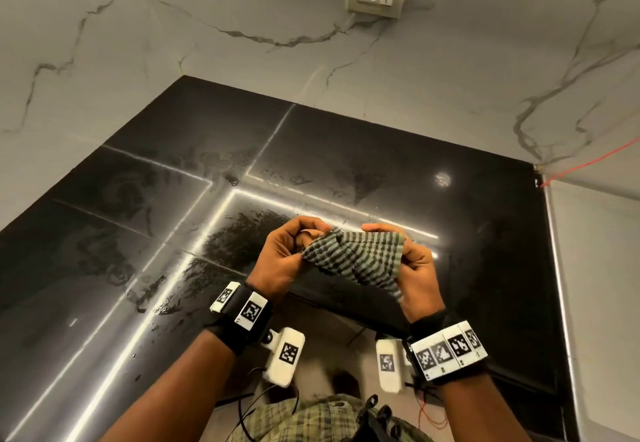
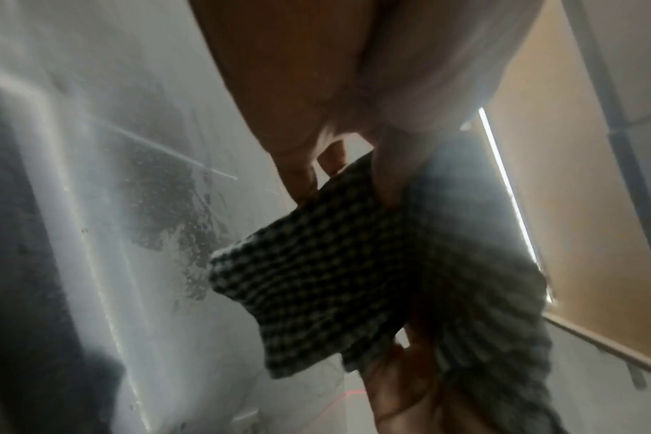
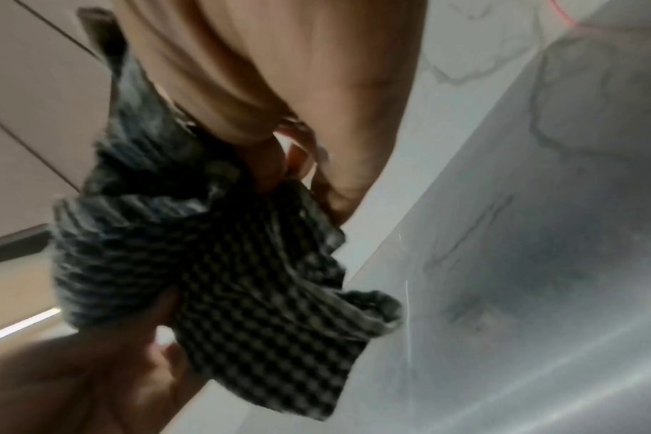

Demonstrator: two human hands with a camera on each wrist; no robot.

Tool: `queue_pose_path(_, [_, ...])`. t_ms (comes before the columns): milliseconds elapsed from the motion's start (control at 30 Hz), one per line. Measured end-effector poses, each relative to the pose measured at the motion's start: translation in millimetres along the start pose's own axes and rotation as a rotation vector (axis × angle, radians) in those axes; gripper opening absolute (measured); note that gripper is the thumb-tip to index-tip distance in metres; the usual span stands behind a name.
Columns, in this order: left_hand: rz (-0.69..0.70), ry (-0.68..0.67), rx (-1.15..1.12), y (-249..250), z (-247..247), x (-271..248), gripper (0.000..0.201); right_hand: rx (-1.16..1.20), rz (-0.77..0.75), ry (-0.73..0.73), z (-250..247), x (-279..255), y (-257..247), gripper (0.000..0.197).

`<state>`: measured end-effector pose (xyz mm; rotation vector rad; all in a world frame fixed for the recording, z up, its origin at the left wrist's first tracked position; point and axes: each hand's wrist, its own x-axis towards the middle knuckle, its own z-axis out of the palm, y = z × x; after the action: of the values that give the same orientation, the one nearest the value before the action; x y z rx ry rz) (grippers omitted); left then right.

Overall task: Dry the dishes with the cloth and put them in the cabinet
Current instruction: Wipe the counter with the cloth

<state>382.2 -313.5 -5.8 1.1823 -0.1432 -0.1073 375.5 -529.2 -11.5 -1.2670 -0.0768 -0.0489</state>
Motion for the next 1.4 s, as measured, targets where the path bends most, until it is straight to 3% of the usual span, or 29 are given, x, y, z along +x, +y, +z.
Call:
queue_pose_path(67, [0.075, 0.03, 0.071, 0, 5, 4, 0.03, -0.002, -0.112, -0.021, -4, -4, -5, 0.026])
queue_pose_path(133, [0.144, -0.003, 0.135, -1, 8, 9, 0.038, -0.027, -0.149, -0.021, -5, -10, -11, 0.029])
queue_pose_path(233, [0.158, -0.041, 0.21, -4, 16, 15, 0.068, -0.34, -0.369, 0.004, -15, -16, -21, 0.027])
queue_pose_path(300, [0.14, -0.07, 0.212, -5, 21, 19, 0.08, -0.572, -0.594, -0.017, -26, -17, -30, 0.023])
queue_pose_path(367, [0.131, -0.098, 0.215, -4, 28, 24, 0.08, -0.794, -0.789, -0.059, -38, -17, -35, 0.034])
queue_pose_path(433, [0.106, -0.115, 0.211, -1, 36, 29, 0.074, -0.907, -0.842, -0.049, -49, -16, -36, 0.032])
queue_pose_path(500, [0.062, -0.148, 0.23, 2, 43, 34, 0.067, -0.932, -0.798, 0.034, -57, -18, -34, 0.03])
queue_pose_path(567, [0.022, -0.187, 0.257, 1, 48, 39, 0.041, -0.862, -0.684, 0.101, -64, -18, -31, 0.031])
queue_pose_path(633, [0.012, -0.217, 0.329, -1, 50, 43, 0.023, -0.715, -0.532, 0.069, -70, -18, -29, 0.036])
queue_pose_path(767, [-0.002, -0.303, 0.406, -2, 52, 51, 0.017, -0.507, -0.214, -0.024, -75, -26, -35, 0.056])
queue_pose_path(867, [-0.063, -0.371, 0.425, -5, 56, 55, 0.011, -0.526, -0.083, -0.127, -72, -30, -49, 0.058])
queue_pose_path(967, [-0.138, -0.467, 0.446, -13, 66, 54, 0.016, -0.567, 0.093, -0.228, -58, -26, -46, 0.075])
queue_pose_path(1033, [-0.15, -0.499, 0.493, -19, 71, 56, 0.013, -0.602, 0.118, -0.199, -53, -26, -35, 0.065])
queue_pose_path(1100, [-0.162, -0.478, 0.558, -27, 71, 60, 0.012, -0.579, 0.158, -0.165, -57, -28, -26, 0.034])
queue_pose_path(1200, [-0.197, -0.435, 0.62, -37, 60, 64, 0.019, -0.657, 0.096, 0.077, -79, -34, -23, 0.01])
queue_pose_path(1300, [-0.218, -0.359, 0.811, -43, 40, 63, 0.014, -0.9, -0.134, 0.309, -110, -44, -32, 0.02])
queue_pose_path(1400, [-0.257, -0.387, 1.032, -50, 23, 59, 0.022, -1.173, -0.229, 0.389, -135, -58, -35, 0.042])
